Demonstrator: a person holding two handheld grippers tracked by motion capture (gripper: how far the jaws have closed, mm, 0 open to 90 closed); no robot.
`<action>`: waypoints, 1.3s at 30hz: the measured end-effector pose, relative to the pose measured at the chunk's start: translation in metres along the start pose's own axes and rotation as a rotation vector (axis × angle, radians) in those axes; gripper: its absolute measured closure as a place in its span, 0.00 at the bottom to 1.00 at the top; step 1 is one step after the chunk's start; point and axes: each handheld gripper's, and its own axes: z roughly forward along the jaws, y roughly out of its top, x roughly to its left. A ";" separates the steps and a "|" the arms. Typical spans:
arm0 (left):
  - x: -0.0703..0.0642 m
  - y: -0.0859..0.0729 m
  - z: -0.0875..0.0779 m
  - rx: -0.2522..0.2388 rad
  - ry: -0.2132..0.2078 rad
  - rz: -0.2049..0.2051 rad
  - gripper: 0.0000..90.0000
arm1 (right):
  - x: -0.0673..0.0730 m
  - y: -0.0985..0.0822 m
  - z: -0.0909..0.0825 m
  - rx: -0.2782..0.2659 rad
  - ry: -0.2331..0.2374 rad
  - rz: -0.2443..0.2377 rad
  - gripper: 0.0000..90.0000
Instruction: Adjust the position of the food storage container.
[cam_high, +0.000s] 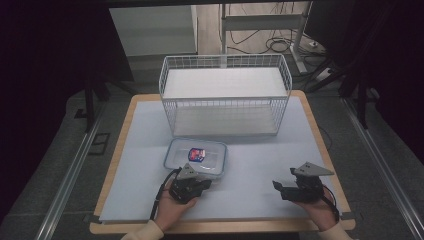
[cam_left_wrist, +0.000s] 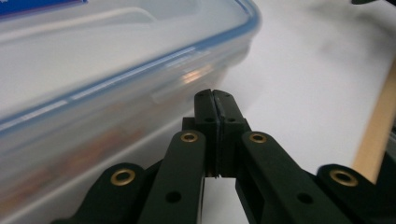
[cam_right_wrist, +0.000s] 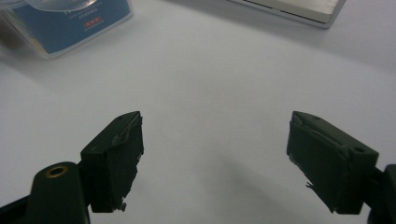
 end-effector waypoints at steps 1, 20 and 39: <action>-0.001 0.000 -0.002 -0.004 -0.008 0.000 0.99 | 0.000 0.000 0.000 0.000 0.000 0.000 0.21; 0.113 0.000 -0.094 -0.179 0.209 -0.240 1.00 | -0.001 0.001 -0.001 -0.002 -0.014 0.000 0.21; 0.147 -0.014 -0.065 -0.071 0.187 -0.326 1.00 | -0.002 0.000 0.000 0.004 -0.015 -0.007 0.21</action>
